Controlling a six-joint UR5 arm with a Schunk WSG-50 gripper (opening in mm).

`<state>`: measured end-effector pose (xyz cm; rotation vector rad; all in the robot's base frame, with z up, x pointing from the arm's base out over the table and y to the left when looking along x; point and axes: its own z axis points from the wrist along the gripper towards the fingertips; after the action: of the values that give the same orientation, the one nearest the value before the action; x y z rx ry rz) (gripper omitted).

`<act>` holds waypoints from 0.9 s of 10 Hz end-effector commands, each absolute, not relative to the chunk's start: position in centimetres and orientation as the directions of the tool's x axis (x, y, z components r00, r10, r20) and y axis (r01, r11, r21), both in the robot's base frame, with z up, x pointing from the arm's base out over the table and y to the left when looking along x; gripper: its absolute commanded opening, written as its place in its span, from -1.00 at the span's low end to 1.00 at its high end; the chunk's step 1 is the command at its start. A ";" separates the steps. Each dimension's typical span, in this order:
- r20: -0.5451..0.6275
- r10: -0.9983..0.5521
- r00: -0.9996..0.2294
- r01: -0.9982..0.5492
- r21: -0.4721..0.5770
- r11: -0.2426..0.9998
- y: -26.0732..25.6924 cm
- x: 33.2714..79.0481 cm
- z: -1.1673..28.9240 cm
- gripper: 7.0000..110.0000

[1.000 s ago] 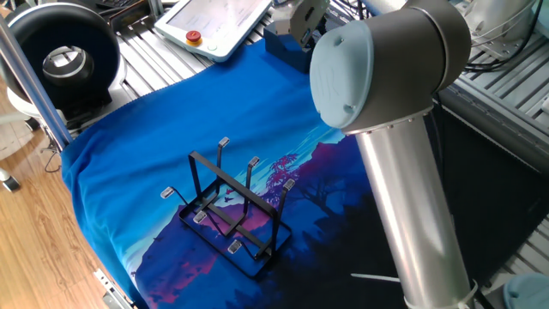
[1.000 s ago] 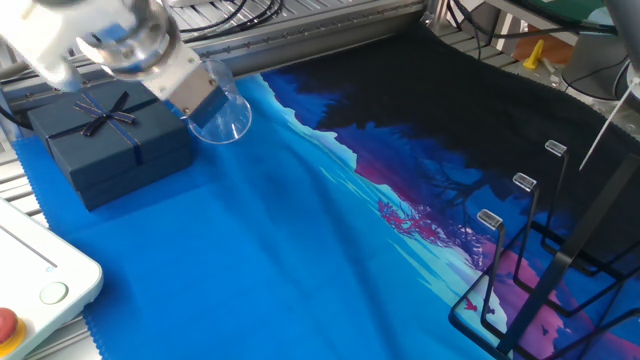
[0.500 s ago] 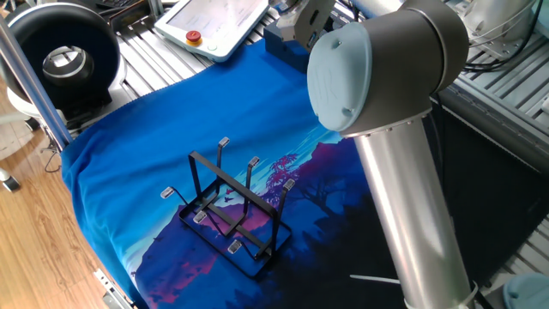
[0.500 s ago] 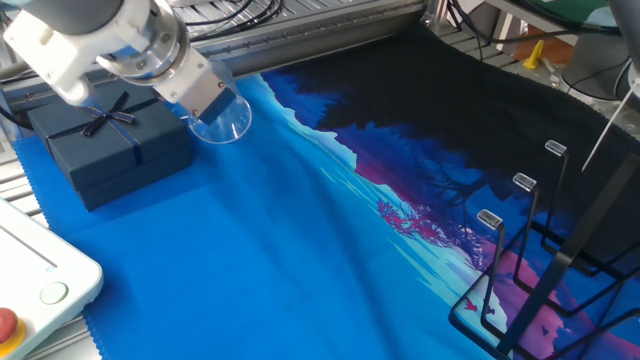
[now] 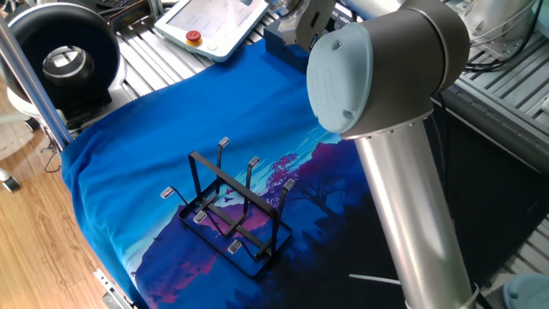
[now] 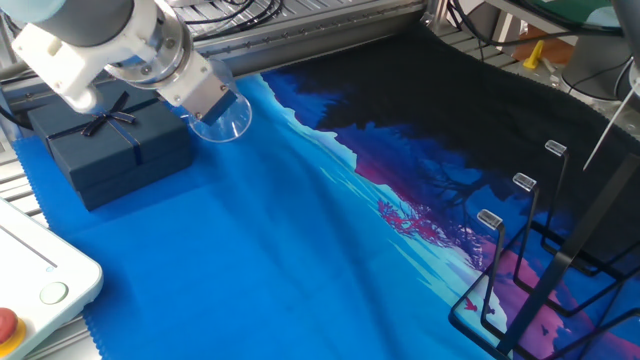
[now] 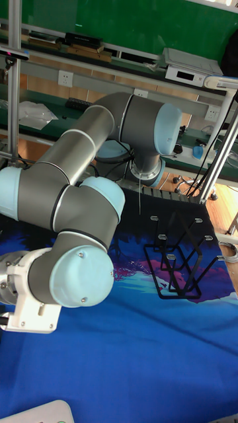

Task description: Take the cup off the cup rack

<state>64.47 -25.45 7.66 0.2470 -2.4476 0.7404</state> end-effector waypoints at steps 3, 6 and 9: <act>0.528 -0.020 -0.849 -0.295 -0.442 0.847 -24.1 65.4 5.9 -0.71; 0.543 -0.007 -0.840 -0.321 -0.486 0.813 -25.3 65.2 6.8 -0.71; 0.544 0.014 -0.839 -0.331 -0.530 0.780 -26.4 65.4 7.7 -0.71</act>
<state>65.27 -25.73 7.22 0.2430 -2.4491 0.8167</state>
